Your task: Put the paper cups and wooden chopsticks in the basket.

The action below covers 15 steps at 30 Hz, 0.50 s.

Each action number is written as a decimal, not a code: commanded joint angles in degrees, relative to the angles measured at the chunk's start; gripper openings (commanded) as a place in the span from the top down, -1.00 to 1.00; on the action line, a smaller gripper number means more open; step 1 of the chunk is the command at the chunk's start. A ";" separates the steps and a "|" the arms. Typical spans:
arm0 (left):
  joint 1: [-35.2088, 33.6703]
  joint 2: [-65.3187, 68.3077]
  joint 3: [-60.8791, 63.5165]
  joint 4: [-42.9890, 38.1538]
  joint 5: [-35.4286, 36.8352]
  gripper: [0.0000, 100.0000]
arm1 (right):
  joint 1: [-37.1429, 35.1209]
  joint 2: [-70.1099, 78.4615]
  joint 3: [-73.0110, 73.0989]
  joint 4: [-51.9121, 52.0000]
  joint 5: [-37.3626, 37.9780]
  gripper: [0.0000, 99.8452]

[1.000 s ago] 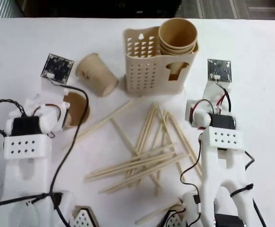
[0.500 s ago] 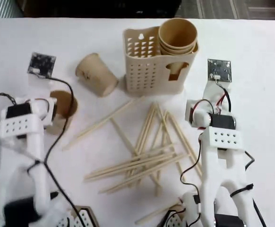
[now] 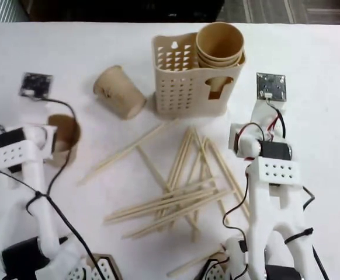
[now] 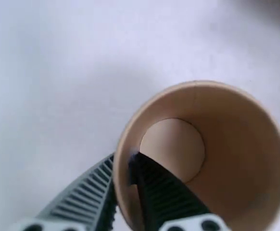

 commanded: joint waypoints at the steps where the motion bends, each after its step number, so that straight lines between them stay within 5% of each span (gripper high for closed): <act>1: -4.18 -0.31 -0.88 -0.09 4.22 0.96 | -2.59 -2.07 -7.65 7.25 0.62 0.64; 8: -2.86 -0.31 1.41 -0.53 6.68 0.96 | -15.60 -1.54 -23.82 22.29 0.09 0.64; 15: -2.07 -0.31 2.11 -0.62 10.20 0.96 | -34.07 2.86 -42.46 23.87 0.09 0.64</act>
